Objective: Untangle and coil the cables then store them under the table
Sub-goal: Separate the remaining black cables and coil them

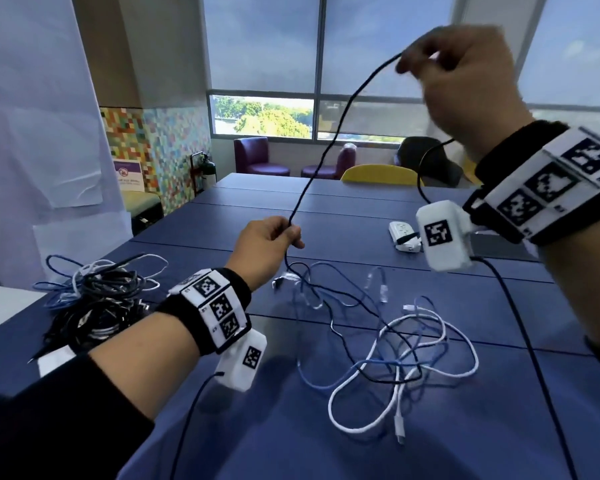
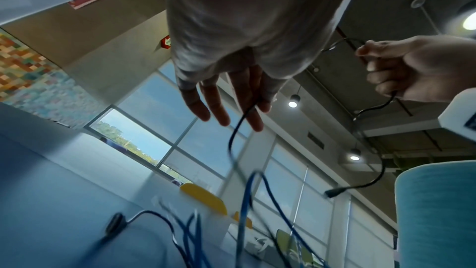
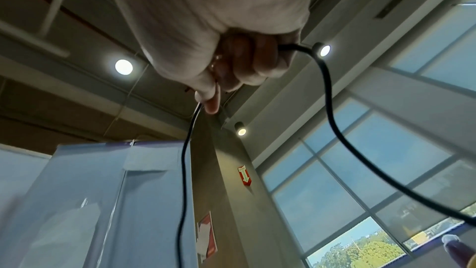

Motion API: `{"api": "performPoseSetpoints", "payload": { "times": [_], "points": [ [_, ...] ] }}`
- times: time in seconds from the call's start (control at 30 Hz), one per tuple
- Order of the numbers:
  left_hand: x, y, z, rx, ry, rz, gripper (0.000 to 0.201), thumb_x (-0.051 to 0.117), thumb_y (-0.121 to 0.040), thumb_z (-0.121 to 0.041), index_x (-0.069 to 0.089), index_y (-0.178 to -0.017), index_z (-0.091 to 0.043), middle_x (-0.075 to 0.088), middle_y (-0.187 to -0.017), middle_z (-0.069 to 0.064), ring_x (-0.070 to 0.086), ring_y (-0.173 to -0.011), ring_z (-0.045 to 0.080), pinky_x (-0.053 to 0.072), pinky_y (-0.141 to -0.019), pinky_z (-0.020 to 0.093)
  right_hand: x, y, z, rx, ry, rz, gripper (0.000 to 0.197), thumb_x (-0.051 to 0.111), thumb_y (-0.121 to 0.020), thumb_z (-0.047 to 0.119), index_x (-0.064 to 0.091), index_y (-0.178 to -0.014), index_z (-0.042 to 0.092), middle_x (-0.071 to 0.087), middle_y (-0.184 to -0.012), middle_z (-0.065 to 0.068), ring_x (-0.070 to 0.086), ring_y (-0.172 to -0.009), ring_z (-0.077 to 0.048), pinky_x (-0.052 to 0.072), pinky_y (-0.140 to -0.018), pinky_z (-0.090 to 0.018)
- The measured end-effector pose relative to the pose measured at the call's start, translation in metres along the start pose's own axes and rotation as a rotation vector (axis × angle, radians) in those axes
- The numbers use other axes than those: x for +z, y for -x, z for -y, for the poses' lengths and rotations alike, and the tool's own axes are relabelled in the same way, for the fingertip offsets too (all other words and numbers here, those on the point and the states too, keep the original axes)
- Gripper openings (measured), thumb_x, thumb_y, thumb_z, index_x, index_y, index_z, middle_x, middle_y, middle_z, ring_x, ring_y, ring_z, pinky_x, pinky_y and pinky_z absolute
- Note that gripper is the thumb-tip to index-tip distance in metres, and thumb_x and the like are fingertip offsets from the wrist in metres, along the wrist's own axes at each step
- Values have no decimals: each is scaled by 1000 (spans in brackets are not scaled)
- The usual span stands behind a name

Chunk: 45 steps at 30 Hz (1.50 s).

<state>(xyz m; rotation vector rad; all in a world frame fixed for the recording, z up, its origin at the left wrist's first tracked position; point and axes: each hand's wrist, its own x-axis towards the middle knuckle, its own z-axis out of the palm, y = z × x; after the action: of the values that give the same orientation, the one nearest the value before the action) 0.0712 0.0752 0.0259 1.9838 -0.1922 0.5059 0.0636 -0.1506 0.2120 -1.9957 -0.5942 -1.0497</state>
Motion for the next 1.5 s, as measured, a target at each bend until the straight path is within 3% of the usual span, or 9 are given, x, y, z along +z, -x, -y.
{"api": "performPoseSetpoints", "payload": {
  "times": [0.1,0.23,0.4,0.77,0.9,1.07,1.2,1.33,1.5],
  "points": [
    [6,4,12,-41,-9,71,25,58,-96,-22,68,-75,-12,74,-75,-2,61,-72,41,54,-75,48,-16,-10,-7,28,-67,-243,21,55,-84,29,64,-66,36,56,-61,25,42,-54,3,34,-58,-14],
    [11,-1,5,-54,-119,62,24,61,-94,-25,67,-73,-13,72,-72,2,46,-47,9,39,-54,24,-26,-11,-13,30,-100,-407,21,55,-85,36,60,-65,39,53,-66,20,43,-59,3,35,-61,-15],
    [13,-27,-31,-143,155,-26,24,54,-97,-13,57,-76,-3,64,-69,20,57,-44,22,53,-47,31,-35,-11,-16,22,-160,-539,25,51,-86,33,57,-62,35,49,-50,24,45,-55,1,37,-62,-20],
    [-36,-75,-143,255,500,-390,17,54,-98,-17,58,-84,-8,64,-72,19,64,-53,29,57,-53,35,-21,36,-42,637,-65,295,9,61,-90,8,63,-96,1,62,-67,-17,59,-41,-17,53,-47,-26],
    [-45,-78,-154,439,165,-459,16,62,-92,-29,69,-87,-15,62,-60,-6,59,-50,10,55,-55,32,-22,46,-41,571,-98,640,68,86,-65,13,56,-126,17,76,-96,-11,73,-92,-22,56,-86,-42],
    [-39,-73,-139,505,-166,-431,24,61,-89,-37,77,-94,-19,64,-65,-9,57,-62,10,48,-68,28,-48,35,-33,511,-590,806,138,100,-22,38,37,-144,21,69,-120,-14,66,-113,-28,52,-96,-43],
    [-24,-68,-117,527,-183,-339,24,63,-86,-35,77,-97,-19,65,-78,10,61,-70,27,52,-74,44,-58,29,-11,507,-735,750,113,95,-31,55,51,-129,18,64,-124,-23,64,-115,-36,57,-88,-39],
    [3,-52,-114,547,-101,-146,18,66,-84,-25,78,-95,-16,53,-69,-1,53,-61,12,53,-66,36,-27,37,14,463,-387,597,86,81,-55,50,55,-128,12,69,-114,-19,71,-100,-31,56,-93,-45],
    [16,-36,-119,460,6,34,15,68,-85,-17,76,-87,-4,63,-69,15,49,-60,6,43,-60,30,5,48,11,481,-188,572,24,60,-96,12,64,-108,-8,58,-70,-13,44,-44,-13,42,-44,-25]
  ]
}}
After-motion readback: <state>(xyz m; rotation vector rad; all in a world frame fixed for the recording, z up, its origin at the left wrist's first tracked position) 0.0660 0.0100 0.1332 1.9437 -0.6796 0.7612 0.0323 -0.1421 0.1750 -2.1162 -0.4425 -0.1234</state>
